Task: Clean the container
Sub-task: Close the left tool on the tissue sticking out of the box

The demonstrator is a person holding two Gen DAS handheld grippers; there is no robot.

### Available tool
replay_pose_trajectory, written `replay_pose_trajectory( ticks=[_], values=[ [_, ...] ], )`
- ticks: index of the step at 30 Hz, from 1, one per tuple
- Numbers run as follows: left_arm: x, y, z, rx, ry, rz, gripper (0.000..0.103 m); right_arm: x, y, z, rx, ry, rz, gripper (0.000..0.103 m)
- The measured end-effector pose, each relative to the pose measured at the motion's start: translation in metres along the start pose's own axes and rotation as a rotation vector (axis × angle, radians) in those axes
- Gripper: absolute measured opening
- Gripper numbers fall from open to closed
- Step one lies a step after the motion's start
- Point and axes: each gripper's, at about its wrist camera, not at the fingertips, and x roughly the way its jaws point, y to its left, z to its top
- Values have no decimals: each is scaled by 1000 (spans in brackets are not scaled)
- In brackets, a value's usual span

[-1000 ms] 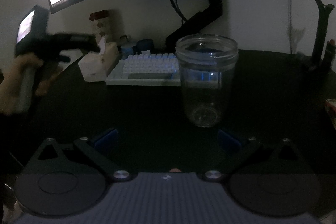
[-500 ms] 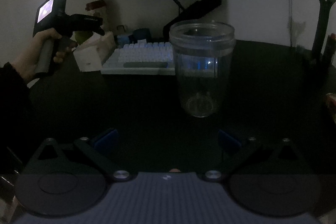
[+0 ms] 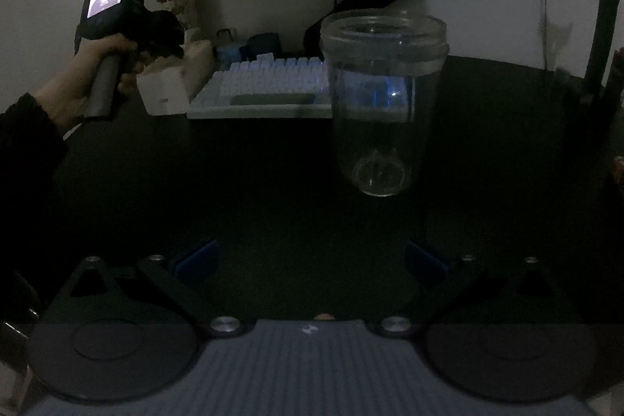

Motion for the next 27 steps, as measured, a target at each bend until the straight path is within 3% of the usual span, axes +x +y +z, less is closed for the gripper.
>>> replay_pose_trajectory(
  ticks=[5,12,18,21,24,25,26,27],
  values=[
    [-18,11,2,-26,-79,-15,1,3,1,-2,2,15,-2,103],
    [-28,23,8,-71,-87,-69,1,8,2,-5,15,31,9,103],
    [-57,28,9,-87,-234,-116,1,11,5,-7,7,38,15,103],
    [-70,24,9,-46,-303,-102,1,13,6,-7,8,40,17,103],
    [-63,21,13,-24,-243,-45,1,14,7,-8,10,43,21,103],
    [-64,26,14,-73,-218,-32,1,14,8,-8,9,44,22,103],
    [-67,34,12,-116,-223,-74,1,14,9,-9,6,44,22,103],
    [-65,33,11,-93,-219,-34,1,13,9,-9,4,42,23,103]
  ],
)
